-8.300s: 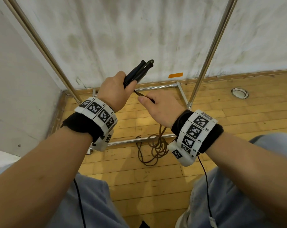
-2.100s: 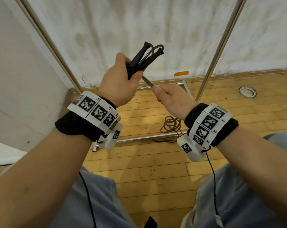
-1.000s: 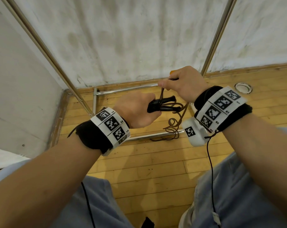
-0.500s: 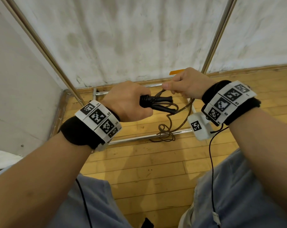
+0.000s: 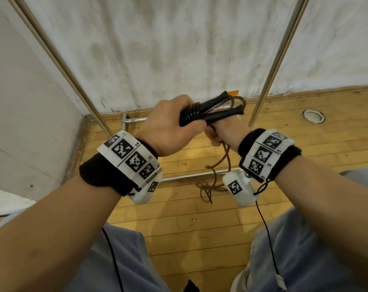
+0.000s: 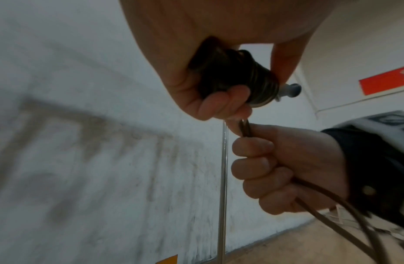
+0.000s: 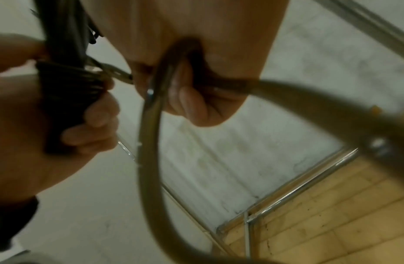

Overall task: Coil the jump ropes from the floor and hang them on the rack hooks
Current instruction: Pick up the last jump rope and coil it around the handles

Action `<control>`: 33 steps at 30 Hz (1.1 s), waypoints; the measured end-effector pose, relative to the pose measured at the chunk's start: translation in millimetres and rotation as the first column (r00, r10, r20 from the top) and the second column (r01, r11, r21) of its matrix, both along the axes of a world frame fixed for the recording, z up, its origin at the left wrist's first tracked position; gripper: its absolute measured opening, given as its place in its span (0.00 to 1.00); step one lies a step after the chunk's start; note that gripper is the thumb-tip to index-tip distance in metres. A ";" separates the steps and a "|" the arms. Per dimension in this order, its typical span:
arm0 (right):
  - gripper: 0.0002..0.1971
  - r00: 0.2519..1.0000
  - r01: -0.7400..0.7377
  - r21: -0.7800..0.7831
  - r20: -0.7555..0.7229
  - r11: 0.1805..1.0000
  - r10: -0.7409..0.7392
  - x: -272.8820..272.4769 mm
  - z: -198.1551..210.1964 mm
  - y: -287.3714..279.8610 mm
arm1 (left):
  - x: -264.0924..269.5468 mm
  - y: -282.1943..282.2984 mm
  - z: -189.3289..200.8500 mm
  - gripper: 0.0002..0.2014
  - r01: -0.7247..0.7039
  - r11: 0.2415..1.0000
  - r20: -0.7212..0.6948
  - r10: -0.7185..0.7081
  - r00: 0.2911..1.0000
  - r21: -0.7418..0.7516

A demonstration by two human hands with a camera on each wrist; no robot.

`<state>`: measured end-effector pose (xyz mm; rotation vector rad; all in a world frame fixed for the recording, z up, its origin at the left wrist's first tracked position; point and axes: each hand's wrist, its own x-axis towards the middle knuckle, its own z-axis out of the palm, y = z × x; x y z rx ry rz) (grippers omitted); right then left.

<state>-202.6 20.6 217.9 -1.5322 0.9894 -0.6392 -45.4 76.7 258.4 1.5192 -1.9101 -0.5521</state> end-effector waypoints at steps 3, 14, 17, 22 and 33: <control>0.27 0.999 0.028 0.043 0.014 0.999 -0.029 12.0 -2.1 8.9 | 3.1 -4.1 2.5 0.15 -0.120 0.993 -0.154 0.116 0.981 -0.016; 0.14 0.786 -0.144 -0.508 -0.580 0.849 -0.214 10.8 -8.4 18.6 | 10.5 -14.1 2.6 0.13 -0.212 0.977 -0.214 0.204 0.955 -0.014; 0.13 0.722 -0.067 -0.435 -0.642 0.898 -0.258 10.5 -5.3 10.6 | 0.0 -11.5 1.6 0.10 -0.150 0.988 -0.192 0.154 0.969 0.033; 0.11 0.993 -0.015 -0.001 -0.120 1.000 0.015 18.9 -5.1 15.3 | -9.3 -9.8 10.8 0.10 -0.098 0.994 -0.335 0.108 0.936 0.045; 0.20 0.988 0.098 -0.063 0.128 0.993 -0.089 5.6 -16.0 -2.3 | 20.1 -19.6 8.2 0.09 -0.257 0.966 -0.332 0.230 0.915 -0.039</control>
